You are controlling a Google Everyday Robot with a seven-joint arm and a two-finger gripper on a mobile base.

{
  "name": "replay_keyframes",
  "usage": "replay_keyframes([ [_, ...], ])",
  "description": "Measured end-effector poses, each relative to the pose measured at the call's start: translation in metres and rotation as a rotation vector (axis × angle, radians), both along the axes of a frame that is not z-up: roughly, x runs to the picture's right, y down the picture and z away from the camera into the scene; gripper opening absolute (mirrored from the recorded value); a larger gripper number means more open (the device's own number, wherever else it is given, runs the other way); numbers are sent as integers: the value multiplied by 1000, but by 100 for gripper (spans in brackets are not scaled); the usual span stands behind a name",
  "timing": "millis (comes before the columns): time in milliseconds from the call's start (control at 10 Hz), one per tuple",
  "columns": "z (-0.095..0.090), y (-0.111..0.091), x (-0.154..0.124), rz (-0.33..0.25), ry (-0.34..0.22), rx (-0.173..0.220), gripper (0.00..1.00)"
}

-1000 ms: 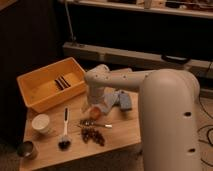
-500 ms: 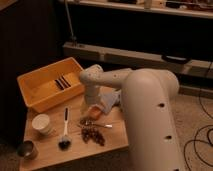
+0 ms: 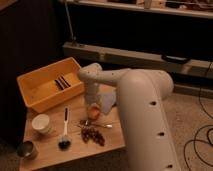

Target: Place apple in paper cup

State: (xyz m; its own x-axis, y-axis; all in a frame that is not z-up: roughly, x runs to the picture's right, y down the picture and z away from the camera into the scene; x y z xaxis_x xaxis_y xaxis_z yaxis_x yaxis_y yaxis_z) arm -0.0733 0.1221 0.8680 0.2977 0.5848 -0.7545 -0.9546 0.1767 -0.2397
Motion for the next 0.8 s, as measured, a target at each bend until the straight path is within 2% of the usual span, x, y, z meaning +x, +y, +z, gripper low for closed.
replay_keyframes([
  [100,-6,-4,0,9,-1,4,6],
  [300,-24,-15,1,37,-24,22,0],
  [600,-91,-40,-16,52,-150,56,0],
  [700,-127,-47,-30,37,-226,64,0],
  [800,-147,-48,-42,20,-272,64,0],
])
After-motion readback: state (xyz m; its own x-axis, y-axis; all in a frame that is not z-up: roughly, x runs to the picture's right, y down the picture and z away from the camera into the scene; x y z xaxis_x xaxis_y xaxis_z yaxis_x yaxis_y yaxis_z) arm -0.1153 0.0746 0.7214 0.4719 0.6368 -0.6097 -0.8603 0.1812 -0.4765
